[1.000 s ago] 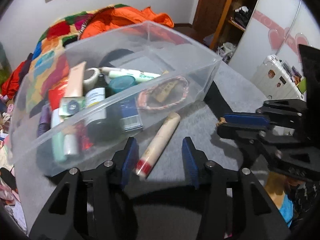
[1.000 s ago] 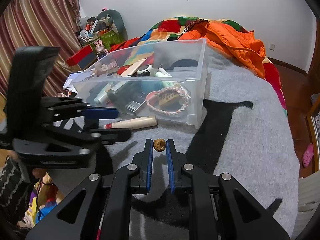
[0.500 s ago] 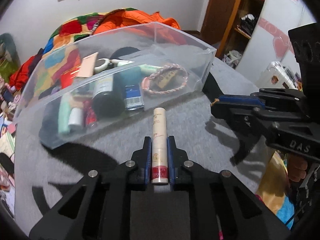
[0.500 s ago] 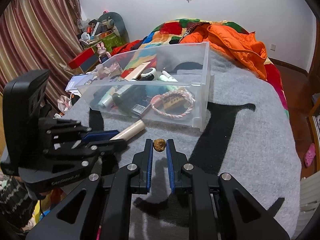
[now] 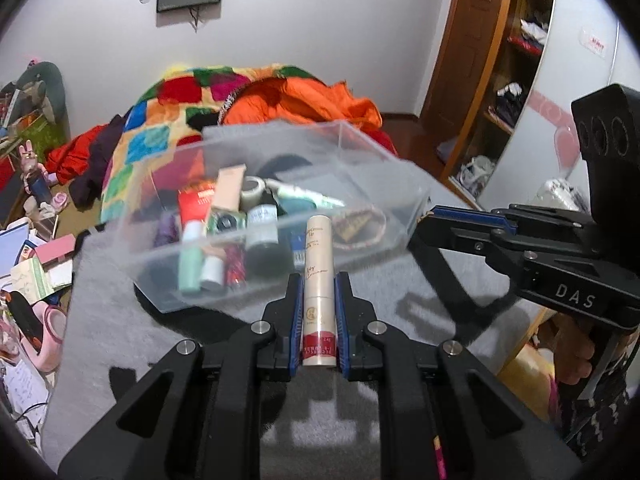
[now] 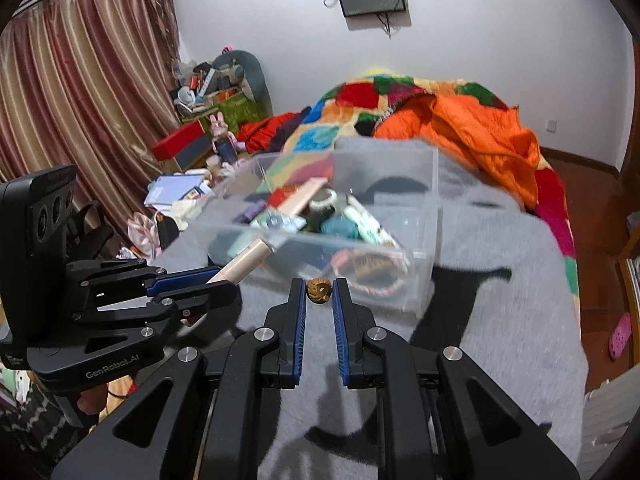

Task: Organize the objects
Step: 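Lower the beige tube and brown bead into the clear box, opening both tools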

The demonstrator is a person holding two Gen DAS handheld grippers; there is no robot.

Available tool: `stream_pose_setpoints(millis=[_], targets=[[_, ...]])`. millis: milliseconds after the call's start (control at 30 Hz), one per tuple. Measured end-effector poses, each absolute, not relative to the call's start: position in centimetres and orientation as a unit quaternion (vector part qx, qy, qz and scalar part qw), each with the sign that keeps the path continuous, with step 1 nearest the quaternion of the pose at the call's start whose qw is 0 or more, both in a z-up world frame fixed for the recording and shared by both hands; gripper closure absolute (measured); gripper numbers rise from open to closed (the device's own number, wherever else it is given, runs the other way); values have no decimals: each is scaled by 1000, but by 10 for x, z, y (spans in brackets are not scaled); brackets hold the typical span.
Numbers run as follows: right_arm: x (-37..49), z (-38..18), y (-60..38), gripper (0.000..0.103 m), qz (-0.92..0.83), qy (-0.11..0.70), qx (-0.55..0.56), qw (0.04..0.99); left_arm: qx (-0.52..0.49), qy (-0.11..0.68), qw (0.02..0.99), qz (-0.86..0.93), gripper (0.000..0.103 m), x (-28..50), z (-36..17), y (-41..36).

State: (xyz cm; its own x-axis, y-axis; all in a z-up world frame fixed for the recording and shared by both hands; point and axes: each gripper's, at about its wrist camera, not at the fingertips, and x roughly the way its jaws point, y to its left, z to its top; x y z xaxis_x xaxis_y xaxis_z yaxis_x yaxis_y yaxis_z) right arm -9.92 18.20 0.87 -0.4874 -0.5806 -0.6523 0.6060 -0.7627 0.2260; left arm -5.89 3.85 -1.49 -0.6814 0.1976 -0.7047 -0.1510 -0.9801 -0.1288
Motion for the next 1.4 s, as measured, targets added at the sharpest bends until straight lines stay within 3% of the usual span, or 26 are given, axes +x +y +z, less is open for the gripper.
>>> stream_pose_setpoints(millis=[467, 900, 1133, 1400], targets=[[-130, 31, 159, 91, -880, 28, 340, 331, -356, -59, 68, 930, 89, -91, 12, 8], [-176, 6, 142, 91, -870, -11, 386, 308, -395, -85, 55, 913, 89, -141, -9, -2], [-178, -7, 135, 91, -867, 18, 398, 300, -400, -90, 61, 910, 89, -149, -17, 1], [-170, -2, 138, 82, -870, 32, 389, 300, -389, -90, 59, 915, 80, -140, -10, -2]])
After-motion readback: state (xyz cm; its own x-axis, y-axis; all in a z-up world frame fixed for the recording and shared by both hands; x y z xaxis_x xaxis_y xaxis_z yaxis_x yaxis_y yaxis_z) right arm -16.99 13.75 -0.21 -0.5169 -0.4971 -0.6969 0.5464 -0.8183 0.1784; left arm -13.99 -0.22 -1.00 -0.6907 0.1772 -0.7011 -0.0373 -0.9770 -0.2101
